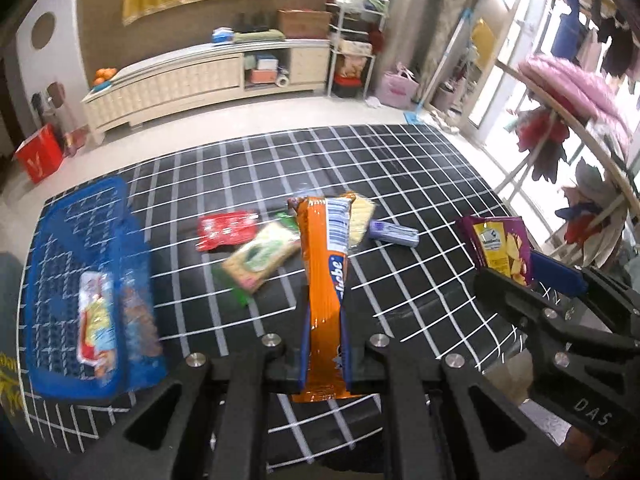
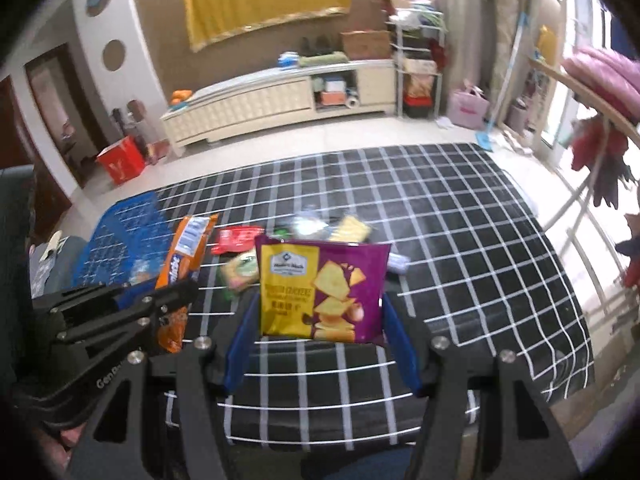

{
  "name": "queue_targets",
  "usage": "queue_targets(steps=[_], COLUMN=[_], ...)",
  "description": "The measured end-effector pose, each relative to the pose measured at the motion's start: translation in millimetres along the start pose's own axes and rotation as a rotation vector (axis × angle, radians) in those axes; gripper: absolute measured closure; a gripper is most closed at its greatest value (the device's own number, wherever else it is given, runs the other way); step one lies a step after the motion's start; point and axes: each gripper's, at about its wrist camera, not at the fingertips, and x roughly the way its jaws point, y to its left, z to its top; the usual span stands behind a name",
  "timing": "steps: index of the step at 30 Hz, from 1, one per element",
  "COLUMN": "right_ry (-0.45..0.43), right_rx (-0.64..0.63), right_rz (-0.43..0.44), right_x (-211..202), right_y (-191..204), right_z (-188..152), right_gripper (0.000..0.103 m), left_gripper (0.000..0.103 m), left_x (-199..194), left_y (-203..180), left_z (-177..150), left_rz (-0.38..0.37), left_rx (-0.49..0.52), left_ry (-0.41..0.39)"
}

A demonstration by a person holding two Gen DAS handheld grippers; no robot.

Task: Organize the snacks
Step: 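Carry both snacks over the blue basket and open both tools to drop them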

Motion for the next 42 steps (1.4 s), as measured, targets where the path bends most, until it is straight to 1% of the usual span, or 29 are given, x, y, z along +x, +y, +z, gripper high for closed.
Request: queue_targets(steps=[7,11,15,19,21,24,28,32,35,42], right_ry=[-0.005,0.013,0.018,0.029,0.042,0.048,0.053,0.092,0.112,0.149], right_rx=[-0.082,-0.111,-0.143,-0.169,-0.179,-0.203,-0.207,-0.211,-0.231,-0.237], right_rz=[0.049,0.111,0.141,0.169,0.193,0.205,0.226,0.266,0.265,0.264], right_x=[-7.2,-6.0,-3.8,3.5,8.8,16.5,27.7,46.3,62.5,87.6], right_y=[60.4,92.4,120.0,143.2,154.8,173.7,191.0,205.7,218.9,224.5], right_z=[-2.0,-3.1,-1.5,0.7,1.2,3.6,8.8,9.1,8.4,11.4], right_gripper=[0.038,0.038,0.038,0.038,0.038,0.038,0.038,0.038,0.038,0.038], left_gripper=[0.092,0.092,0.092,0.092,0.092,0.092,0.092,0.092,0.092,0.092], left_x=[-40.8,-53.9,-66.6,-78.1,-81.4,-84.4,-79.0,-62.1,-46.6,-10.3], left_y=[55.1,85.8,113.7,136.8,147.5,164.1,185.3,209.2,220.2,233.4], left_z=[-23.2,-35.5,-47.8,-52.5,-52.8,-52.6,-49.3,-45.7,-44.0,-40.0], left_rz=[0.068,0.082,0.102,0.131,0.133,0.129,0.147,0.138,0.135,0.112], left_rx=[-0.039,-0.082,-0.104,-0.106,-0.111,-0.115,-0.112,-0.139,-0.152,-0.154], left_ry=[-0.042,-0.040,-0.035,-0.038,-0.035,-0.026,-0.003,0.047,0.076,0.149])
